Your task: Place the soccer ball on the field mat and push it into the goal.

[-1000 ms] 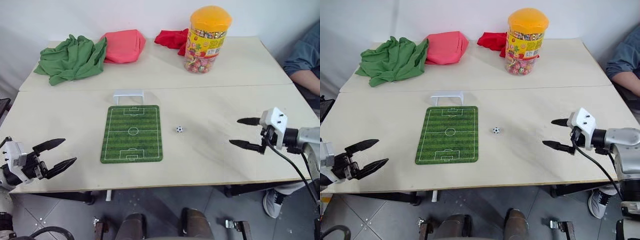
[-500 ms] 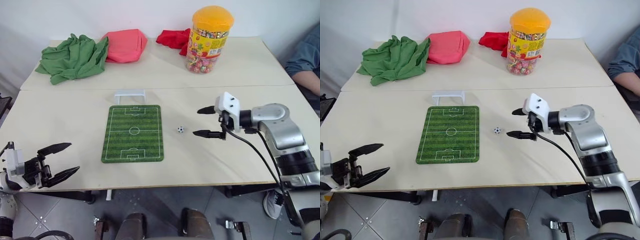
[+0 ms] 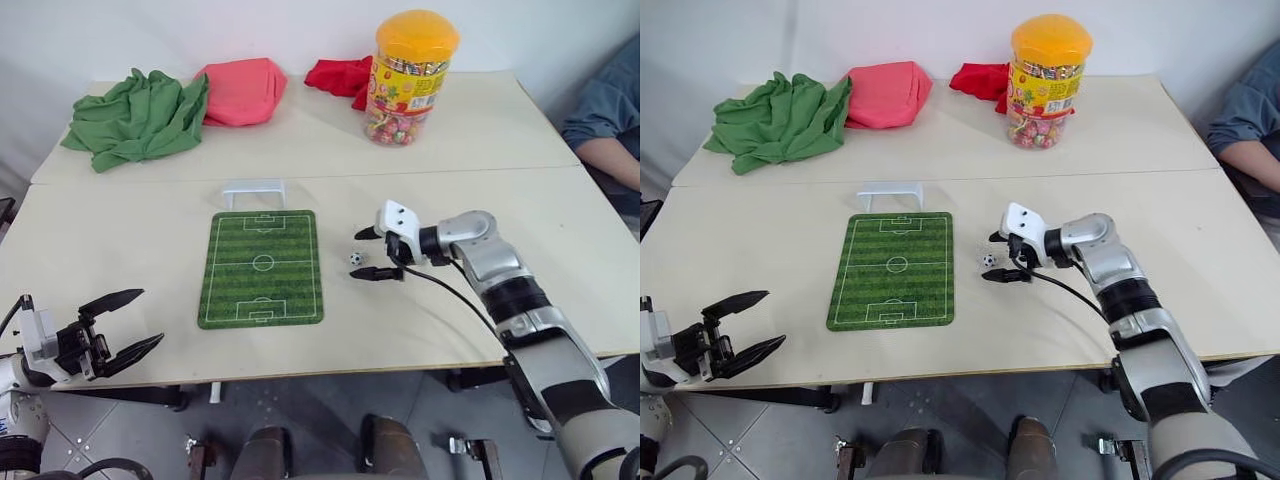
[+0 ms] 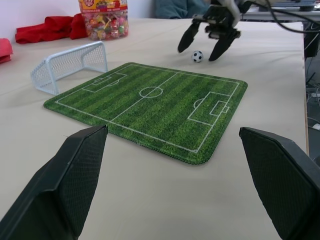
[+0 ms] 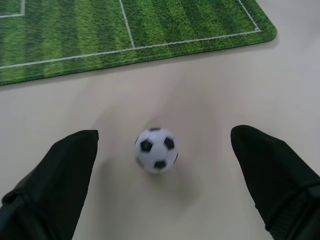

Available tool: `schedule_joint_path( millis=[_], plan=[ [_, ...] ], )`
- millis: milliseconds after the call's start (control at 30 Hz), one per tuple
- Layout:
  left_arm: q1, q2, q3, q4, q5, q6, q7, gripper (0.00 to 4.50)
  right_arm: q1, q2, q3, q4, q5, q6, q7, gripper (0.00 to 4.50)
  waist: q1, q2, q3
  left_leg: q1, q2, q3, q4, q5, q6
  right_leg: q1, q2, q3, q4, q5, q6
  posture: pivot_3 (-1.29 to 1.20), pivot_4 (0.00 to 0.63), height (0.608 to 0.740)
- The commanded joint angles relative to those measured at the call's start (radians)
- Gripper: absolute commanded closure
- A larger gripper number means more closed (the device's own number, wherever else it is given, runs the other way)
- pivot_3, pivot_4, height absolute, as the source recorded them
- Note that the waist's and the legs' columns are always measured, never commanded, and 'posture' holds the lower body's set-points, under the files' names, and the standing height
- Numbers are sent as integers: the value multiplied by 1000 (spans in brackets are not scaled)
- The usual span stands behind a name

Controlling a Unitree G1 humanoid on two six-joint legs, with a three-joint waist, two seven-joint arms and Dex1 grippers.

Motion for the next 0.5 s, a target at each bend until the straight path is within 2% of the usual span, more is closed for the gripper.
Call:
schedule_joint_path(
  millis=[33,300,500],
  plan=[
    [21,5,24,-11,-22,-19,-112,0,-28,8,6,70,-38,-57,-2,850,-2,0,0,0,0,0,0,0,0,0,0,0,0,0,0,0,150,740],
    [23,13,35,1,-26,-24,-112,0,-32,11,-27,81,-29,-79,17,3558,-3,0,0,0,1,0,2,0,0,1,1,1,1,0,-1,0,150,740],
    [17,21,25,-2,-36,-13,-112,0,-41,4,-42,-91,0,-5,40,3650,-7,0,0,0,1,0,2,0,0,0,1,1,1,0,-1,0,150,740]
  ],
)
